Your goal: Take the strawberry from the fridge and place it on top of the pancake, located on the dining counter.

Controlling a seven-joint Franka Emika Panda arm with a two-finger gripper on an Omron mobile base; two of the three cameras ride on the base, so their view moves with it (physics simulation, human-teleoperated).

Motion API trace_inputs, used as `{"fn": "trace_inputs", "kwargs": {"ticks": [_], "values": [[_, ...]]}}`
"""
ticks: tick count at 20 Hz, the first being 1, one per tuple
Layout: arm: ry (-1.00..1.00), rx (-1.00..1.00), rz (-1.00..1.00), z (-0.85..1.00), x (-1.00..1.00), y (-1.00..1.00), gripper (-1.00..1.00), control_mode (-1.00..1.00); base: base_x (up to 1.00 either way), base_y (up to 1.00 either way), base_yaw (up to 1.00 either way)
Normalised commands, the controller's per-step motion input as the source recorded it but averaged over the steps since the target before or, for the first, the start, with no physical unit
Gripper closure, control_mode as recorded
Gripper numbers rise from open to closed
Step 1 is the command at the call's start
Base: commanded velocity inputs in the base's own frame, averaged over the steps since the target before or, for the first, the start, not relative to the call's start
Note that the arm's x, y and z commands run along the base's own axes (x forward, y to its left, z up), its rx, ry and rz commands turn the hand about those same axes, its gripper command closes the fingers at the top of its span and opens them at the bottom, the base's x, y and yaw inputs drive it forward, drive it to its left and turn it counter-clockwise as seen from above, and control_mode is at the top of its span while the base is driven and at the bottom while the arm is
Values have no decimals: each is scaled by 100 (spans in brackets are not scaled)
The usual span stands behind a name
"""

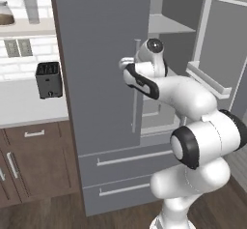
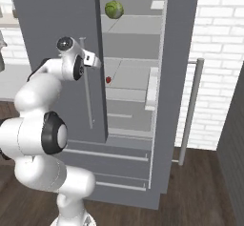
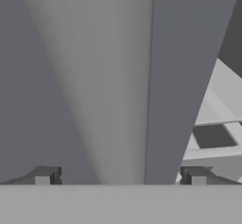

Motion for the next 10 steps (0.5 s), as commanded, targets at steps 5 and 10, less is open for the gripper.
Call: {"fn": "trace_inputs", "kwargs": {"ticks": [5,10], "values": [[-3,0,2,0,35,1,-100,-100,0,0,0],[-21,0,0,0,16,1,100,-100,0,0,0]]}}
